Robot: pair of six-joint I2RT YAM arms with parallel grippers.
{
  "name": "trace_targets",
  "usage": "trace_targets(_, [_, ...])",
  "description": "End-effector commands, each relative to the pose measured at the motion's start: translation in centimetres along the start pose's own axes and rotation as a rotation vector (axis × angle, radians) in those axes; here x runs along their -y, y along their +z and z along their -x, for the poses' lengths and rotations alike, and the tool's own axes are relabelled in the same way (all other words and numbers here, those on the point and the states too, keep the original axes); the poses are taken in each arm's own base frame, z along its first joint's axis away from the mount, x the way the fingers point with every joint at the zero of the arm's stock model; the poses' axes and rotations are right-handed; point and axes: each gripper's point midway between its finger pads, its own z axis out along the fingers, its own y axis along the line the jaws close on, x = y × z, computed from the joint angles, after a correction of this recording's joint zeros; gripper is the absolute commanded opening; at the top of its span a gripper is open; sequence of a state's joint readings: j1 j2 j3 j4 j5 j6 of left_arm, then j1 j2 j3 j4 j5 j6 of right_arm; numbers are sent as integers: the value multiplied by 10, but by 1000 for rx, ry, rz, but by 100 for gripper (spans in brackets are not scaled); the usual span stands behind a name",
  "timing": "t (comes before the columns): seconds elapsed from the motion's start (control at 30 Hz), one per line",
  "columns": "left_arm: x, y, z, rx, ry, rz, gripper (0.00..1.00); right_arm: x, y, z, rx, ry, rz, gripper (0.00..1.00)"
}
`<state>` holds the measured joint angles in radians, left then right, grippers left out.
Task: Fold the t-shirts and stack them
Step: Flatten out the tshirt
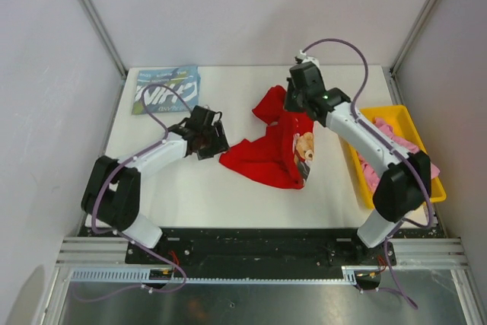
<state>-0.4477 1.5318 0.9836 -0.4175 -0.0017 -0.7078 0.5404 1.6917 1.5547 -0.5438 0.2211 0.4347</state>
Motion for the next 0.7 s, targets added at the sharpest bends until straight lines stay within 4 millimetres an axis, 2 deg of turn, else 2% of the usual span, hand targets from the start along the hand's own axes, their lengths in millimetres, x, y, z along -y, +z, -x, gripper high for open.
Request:
trace_targets(0.0, [7,10,9,41,-3,36,66,10,-7,-23,-60,61,19,0])
trace_targets(0.2, [-3,28,10,49,-5,110,62,21,-17,-27,-63,84,13,0])
trace_targets(0.4, [-5,42,13,50,15,133,56,28,-20,-28,-70,96,11,0])
trace_targets(0.67, [1,48,11,28,17,110,40,36,-22,-29,-69,107,3,0])
